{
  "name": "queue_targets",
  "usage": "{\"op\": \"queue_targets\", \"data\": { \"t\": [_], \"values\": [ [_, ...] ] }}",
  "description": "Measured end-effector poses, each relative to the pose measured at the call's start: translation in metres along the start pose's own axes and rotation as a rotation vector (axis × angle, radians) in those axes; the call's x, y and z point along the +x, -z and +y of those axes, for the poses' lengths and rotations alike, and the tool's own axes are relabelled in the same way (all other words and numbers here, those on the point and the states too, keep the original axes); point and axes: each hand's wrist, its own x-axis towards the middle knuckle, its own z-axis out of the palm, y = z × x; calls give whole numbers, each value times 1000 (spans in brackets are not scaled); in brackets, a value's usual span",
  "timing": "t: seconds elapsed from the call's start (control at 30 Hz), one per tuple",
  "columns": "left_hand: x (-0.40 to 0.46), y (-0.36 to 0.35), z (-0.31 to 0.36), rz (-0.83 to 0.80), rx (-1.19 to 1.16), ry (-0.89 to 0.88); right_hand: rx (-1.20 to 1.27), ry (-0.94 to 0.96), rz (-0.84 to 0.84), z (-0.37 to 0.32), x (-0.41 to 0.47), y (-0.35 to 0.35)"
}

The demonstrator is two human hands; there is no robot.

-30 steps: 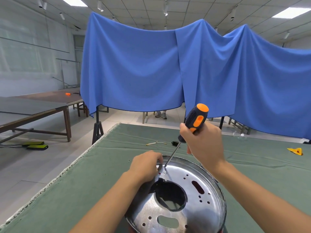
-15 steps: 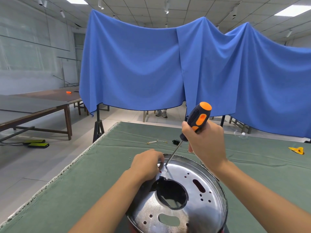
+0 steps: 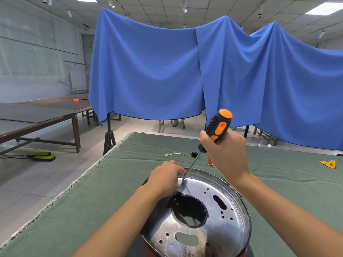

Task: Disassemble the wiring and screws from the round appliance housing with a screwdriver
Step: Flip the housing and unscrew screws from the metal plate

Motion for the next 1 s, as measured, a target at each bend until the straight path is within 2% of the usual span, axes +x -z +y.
{"op": "queue_targets", "data": {
  "t": [0.3,0.47,0.7,0.83,1.0],
  "values": [
    [1,-1,-1,0,4,19,83,-77,16,4,2,-3],
    [1,-2,-1,5,12,4,57,-38,-33,8,0,0],
    [3,-4,-1,11,31,16,132,-184,-13,14,1,6],
    [4,-4,1,18,69,35,197,-165,20,10,0,6],
    [4,-3,1,10,102,57,146,-110,8,8,-3,6]
  ]
}}
